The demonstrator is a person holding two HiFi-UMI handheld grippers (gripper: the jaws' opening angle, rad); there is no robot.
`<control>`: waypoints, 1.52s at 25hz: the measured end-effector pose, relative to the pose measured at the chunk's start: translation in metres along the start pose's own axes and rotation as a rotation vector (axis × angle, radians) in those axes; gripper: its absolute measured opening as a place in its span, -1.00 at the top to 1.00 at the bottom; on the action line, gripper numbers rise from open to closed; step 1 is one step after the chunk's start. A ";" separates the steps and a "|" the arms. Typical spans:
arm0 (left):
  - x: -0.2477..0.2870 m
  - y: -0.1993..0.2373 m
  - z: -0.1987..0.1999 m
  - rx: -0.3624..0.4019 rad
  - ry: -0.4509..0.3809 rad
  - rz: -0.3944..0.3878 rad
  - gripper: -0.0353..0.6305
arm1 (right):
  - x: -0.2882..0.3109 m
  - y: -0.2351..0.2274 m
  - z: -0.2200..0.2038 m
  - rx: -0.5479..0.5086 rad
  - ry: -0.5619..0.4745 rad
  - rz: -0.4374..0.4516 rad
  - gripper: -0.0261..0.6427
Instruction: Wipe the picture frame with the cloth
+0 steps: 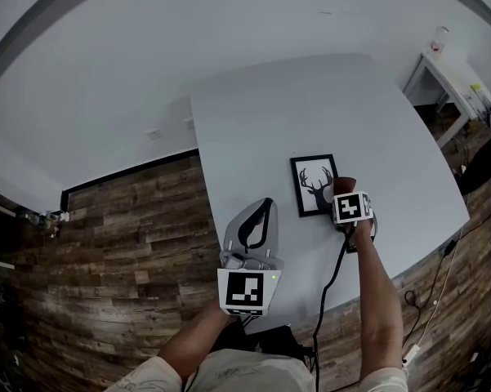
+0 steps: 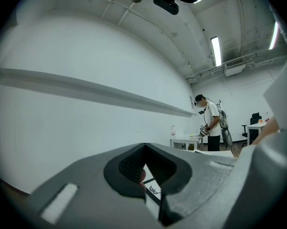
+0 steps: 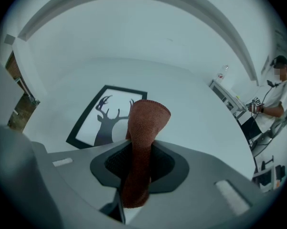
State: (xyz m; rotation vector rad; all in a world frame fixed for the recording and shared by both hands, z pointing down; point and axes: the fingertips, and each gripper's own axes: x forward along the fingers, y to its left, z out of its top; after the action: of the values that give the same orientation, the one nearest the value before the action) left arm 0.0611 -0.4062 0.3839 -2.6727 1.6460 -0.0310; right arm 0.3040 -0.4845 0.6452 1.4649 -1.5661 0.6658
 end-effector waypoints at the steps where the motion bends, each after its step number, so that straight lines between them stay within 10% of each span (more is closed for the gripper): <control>1: 0.000 0.000 0.001 0.002 -0.002 0.000 0.89 | -0.008 -0.002 0.008 0.014 -0.066 -0.007 0.60; 9: 0.001 -0.009 0.020 0.019 -0.060 -0.016 0.89 | -0.177 -0.006 0.072 0.066 -0.742 -0.032 0.60; 16: -0.007 -0.029 0.049 0.009 -0.108 -0.061 0.89 | -0.327 -0.005 0.068 0.096 -1.087 -0.157 0.60; 38: -0.021 -0.039 0.060 0.033 -0.130 -0.059 0.89 | -0.364 0.004 0.016 0.209 -1.158 -0.133 0.61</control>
State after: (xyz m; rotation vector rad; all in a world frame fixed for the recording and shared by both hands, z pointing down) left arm 0.0879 -0.3705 0.3236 -2.6363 1.5155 0.1123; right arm 0.2718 -0.3130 0.3257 2.2845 -2.2180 -0.2052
